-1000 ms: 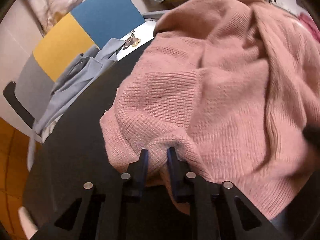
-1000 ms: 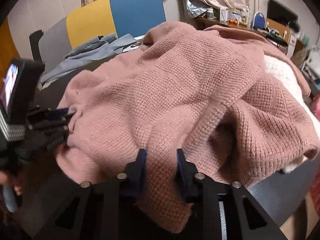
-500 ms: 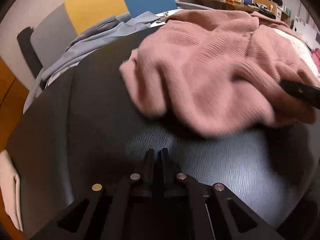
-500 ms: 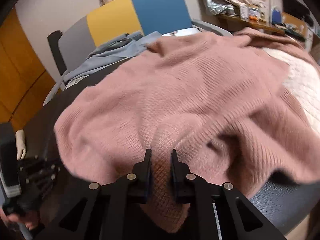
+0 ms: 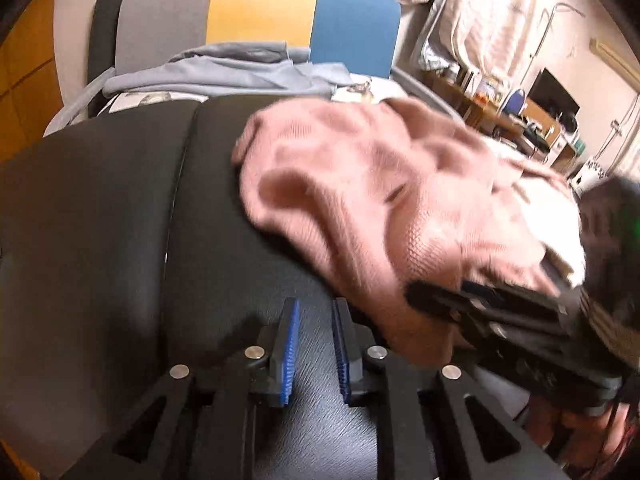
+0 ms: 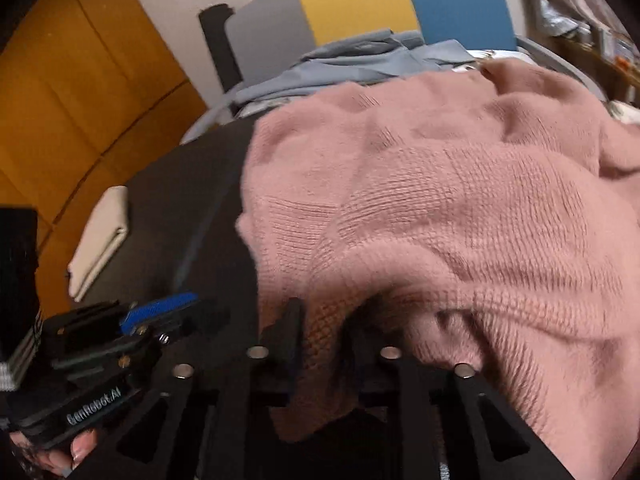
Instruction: Fold clothes
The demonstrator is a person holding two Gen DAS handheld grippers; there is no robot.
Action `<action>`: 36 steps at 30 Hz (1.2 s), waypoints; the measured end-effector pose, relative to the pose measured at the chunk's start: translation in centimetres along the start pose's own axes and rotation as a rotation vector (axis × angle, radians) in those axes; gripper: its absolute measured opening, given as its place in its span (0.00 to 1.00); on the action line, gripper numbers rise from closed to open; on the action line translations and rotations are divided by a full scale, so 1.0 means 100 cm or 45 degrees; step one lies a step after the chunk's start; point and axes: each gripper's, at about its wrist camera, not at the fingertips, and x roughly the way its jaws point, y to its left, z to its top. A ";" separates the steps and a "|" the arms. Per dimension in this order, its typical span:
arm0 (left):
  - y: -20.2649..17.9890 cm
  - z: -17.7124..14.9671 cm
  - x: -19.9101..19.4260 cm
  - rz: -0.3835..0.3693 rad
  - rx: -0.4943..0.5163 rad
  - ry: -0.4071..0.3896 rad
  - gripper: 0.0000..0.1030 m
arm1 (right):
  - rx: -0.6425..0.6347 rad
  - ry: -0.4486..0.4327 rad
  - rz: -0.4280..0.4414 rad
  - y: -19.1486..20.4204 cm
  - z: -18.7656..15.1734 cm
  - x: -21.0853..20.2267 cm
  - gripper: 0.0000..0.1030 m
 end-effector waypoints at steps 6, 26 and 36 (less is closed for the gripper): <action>-0.045 0.042 0.007 -0.041 0.084 -0.046 0.20 | 0.026 -0.259 -0.271 -0.055 0.003 -0.071 0.77; -0.158 0.004 0.095 0.369 1.029 -0.090 0.05 | 0.232 -0.007 -0.575 -0.173 -0.005 -0.045 0.22; -0.042 0.017 0.044 0.246 0.555 -0.021 0.00 | 0.274 0.007 -0.369 -0.150 -0.013 -0.039 0.21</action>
